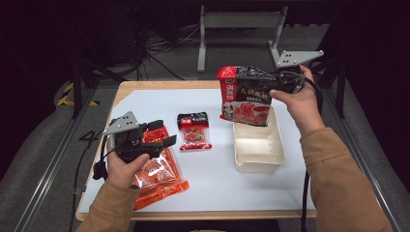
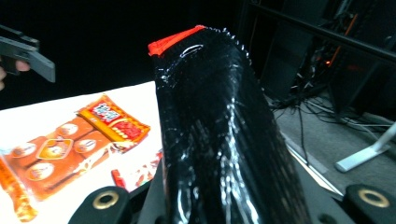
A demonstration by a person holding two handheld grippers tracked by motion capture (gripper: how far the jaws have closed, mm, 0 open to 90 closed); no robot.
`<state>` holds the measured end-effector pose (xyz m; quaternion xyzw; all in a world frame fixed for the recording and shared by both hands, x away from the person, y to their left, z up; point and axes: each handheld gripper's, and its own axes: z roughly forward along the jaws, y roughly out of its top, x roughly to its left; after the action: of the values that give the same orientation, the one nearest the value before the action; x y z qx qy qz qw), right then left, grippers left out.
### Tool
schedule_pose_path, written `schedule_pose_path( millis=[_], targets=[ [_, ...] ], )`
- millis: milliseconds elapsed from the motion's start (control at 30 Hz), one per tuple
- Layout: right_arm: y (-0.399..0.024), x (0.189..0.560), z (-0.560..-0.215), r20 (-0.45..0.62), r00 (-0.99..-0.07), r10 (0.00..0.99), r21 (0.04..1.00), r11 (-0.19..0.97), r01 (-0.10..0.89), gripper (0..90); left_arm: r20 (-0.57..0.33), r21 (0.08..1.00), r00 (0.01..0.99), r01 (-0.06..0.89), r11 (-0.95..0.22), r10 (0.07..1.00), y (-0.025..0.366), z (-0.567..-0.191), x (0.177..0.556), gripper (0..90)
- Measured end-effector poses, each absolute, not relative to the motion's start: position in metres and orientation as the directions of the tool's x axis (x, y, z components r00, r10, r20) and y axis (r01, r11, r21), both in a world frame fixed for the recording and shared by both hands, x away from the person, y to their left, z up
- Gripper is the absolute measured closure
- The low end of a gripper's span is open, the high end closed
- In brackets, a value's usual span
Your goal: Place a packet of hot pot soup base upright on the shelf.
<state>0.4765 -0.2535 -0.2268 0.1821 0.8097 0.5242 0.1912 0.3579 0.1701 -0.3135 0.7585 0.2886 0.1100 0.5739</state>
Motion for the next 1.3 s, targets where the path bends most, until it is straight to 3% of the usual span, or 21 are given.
schedule_pose_path(
  millis=[1300],
  targets=[
    [-0.287,0.522,-0.274,-0.166,-0.871,0.462,0.889,0.453,0.07,78.5,-0.191,0.925,0.768,0.35,-0.15,0.611,0.189,-0.319,0.352,26.2]
  ],
)
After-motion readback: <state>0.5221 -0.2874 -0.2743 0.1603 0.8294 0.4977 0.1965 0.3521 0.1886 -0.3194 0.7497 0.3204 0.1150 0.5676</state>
